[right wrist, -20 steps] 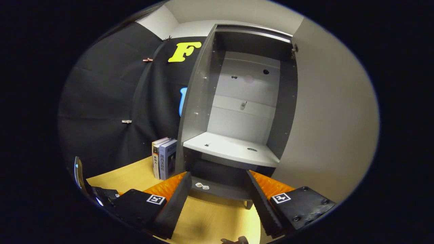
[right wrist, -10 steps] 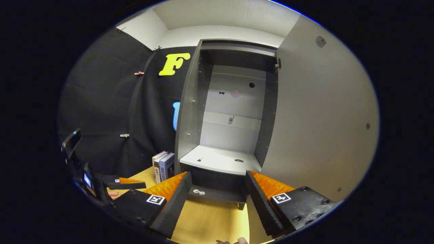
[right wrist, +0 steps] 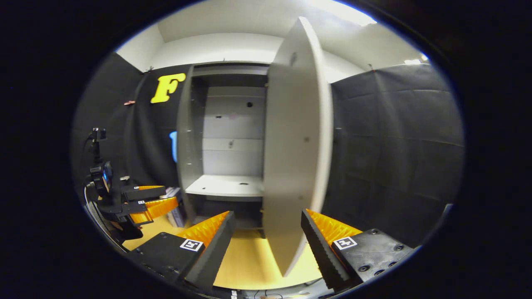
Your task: Open the cabinet door with the right hand, grasp the bottle in the cabinet with the left hand and place it on the coaster, then close the cabinet door with the right hand.
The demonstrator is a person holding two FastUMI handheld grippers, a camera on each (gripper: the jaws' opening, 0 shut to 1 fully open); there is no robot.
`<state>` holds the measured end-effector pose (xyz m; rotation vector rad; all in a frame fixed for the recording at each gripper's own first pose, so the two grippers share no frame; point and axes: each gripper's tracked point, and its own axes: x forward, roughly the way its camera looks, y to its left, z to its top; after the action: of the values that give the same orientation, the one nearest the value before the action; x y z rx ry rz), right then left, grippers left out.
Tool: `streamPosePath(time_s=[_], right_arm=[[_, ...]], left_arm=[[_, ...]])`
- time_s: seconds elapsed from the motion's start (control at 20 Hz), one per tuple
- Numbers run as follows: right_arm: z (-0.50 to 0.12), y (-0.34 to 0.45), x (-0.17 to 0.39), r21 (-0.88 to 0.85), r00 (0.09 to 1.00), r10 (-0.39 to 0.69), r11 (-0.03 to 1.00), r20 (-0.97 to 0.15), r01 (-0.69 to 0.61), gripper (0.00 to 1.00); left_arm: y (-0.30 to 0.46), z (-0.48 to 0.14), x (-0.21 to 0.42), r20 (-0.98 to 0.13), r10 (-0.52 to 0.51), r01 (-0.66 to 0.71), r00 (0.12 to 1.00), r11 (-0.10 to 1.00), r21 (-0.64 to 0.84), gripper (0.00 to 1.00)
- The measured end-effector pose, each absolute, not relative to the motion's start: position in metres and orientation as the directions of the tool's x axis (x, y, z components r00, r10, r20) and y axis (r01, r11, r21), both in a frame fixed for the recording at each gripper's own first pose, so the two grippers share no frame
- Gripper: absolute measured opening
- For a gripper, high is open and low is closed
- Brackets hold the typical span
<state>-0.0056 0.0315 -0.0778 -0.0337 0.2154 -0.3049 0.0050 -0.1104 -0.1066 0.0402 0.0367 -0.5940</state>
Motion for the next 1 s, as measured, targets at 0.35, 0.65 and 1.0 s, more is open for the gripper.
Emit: streamPosePath(time_s=[0.35, 0.65, 1.0], right_arm=[[-0.055, -0.058, -0.008, -0.043, 0.903, -0.402, 0.915, -0.153, 0.401, 0.98], [-0.059, -0.066, 0.017, 0.03, 0.948, -0.282, 0.957, -0.151, 0.289, 0.92], [-0.064, -0.044, 0.03, 0.049, 0.973, -0.158, 0.984, -0.17, 0.169, 0.95]], left_arm=[[-0.149, -0.09, 0.031, 0.009, -0.555, 0.555, 0.832, 0.832, 0.011, 0.98], [-0.16, -0.098, 0.051, -0.007, -0.498, 0.498, 0.867, 0.867, 0.026, 0.98], [-0.167, -0.105, 0.062, -0.029, -0.469, 0.469, 0.883, 0.883, -0.018, 0.97]])
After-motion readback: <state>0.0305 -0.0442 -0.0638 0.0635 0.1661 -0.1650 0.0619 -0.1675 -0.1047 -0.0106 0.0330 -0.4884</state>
